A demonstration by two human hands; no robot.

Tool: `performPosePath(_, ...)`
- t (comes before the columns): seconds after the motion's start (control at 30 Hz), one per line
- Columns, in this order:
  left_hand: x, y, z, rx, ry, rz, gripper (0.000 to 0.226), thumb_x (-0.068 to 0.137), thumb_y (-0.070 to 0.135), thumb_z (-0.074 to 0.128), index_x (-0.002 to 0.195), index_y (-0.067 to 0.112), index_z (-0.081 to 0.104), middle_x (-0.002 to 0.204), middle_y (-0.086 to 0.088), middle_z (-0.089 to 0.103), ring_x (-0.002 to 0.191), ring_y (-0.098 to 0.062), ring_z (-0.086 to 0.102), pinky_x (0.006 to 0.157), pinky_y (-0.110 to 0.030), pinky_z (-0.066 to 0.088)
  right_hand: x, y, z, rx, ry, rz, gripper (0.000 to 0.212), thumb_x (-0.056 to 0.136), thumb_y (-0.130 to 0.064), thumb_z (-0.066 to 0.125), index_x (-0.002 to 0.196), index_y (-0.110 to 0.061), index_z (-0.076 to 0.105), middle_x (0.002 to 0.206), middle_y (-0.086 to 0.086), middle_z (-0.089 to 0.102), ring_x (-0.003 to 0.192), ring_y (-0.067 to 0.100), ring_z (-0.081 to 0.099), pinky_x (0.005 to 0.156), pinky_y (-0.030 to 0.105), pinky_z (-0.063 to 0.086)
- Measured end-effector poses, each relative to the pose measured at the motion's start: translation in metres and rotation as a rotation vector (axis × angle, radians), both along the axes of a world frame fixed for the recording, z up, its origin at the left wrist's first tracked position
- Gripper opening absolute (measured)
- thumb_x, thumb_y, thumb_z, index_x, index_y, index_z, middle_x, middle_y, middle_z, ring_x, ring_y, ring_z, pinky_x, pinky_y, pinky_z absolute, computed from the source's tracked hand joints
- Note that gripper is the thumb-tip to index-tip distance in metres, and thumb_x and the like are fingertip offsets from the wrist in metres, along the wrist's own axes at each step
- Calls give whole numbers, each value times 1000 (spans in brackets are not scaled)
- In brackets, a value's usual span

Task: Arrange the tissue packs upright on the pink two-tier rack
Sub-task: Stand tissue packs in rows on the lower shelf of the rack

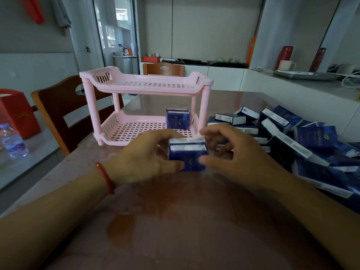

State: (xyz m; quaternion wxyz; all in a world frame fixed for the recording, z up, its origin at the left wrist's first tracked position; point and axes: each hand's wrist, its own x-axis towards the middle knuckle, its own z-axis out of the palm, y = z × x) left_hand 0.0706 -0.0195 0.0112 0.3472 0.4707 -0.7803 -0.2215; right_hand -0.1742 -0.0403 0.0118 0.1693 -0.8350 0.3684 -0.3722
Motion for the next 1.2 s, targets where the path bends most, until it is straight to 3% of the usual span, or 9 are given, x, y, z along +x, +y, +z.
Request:
performPosePath(0.1, 13, -4, 12, -75, 61, 100, 52, 73, 30, 86, 121, 26, 67, 108, 7, 74, 96, -11, 71, 84, -29, 60, -1, -4, 2, -58, -179, -68, 35, 86, -30, 69, 120, -25, 61, 108, -13, 64, 92, 4, 63, 75, 19, 55)
performPosePath(0.3, 32, -50, 25, -62, -116, 276, 53, 82, 21, 81, 130, 22, 59, 114, 6, 68, 100, -10, 65, 85, -27, 57, -1, -15, -4, -114, -118, -152, 31, 90, -19, 67, 121, -22, 60, 107, -8, 62, 89, 1, 60, 69, 11, 52)
performPosePath(0.4, 26, -77, 26, -3, -247, 281, 61, 85, 21, 78, 138, 21, 49, 112, 1, 62, 98, -14, 61, 69, -11, 46, -1, -18, -7, -118, -114, -148, 29, 90, -16, 66, 118, -23, 62, 103, -11, 60, 88, 3, 61, 69, 15, 55)
performPosePath(0.53, 15, -101, 17, 59, -233, 251, 63, 85, 13, 77, 138, 19, 43, 107, -3, 60, 83, -7, 59, 62, -11, 47, -3, -19, -7, -129, -123, -154, 28, 89, -15, 67, 116, -22, 65, 102, -17, 58, 85, 6, 63, 69, 20, 57)
performPosePath(0.6, 12, -109, 11, 22, -261, 270, 58, 84, 14, 79, 132, 16, 47, 110, -4, 60, 82, -8, 60, 66, -13, 49, -4, -20, -7, -132, -119, -161, 28, 89, -15, 67, 115, -22, 65, 103, -18, 58, 86, 4, 62, 71, 19, 56)
performPosePath(0.7, 11, -117, 5, -49, -278, 293, 57, 80, 16, 82, 129, 20, 52, 127, -11, 54, 102, -26, 64, 87, -27, 53, -3, -20, -8, -127, -115, -164, 28, 88, -16, 67, 115, -23, 65, 105, -19, 58, 89, 2, 61, 73, 18, 56)
performPosePath(0.87, 10, -124, 0, -84, -263, 352, 63, 80, 16, 82, 134, 24, 51, 133, -11, 41, 109, -28, 59, 97, -27, 49, -1, -23, -11, -96, -107, -163, 28, 88, -16, 67, 114, -27, 64, 104, -19, 57, 88, 1, 61, 72, 14, 53)
performPosePath(1.1, 9, -130, 0, 55, -154, 315, 116, 67, 30, 90, 156, 26, 15, 154, -8, 31, 129, -27, 50, 111, -39, 45, -1, -25, -13, -103, -89, -158, 29, 88, -13, 69, 113, -26, 64, 105, -18, 57, 86, 3, 62, 70, 15, 53)
performPosePath(1.2, 6, -132, 0, 121, -100, 286, 117, 72, 24, 89, 158, 19, 10, 149, -4, 43, 128, -20, 50, 108, -31, 42, 0, -24, -12, -96, -87, -161, 29, 88, -13, 69, 114, -25, 64, 105, -17, 57, 88, 2, 60, 74, 14, 53)
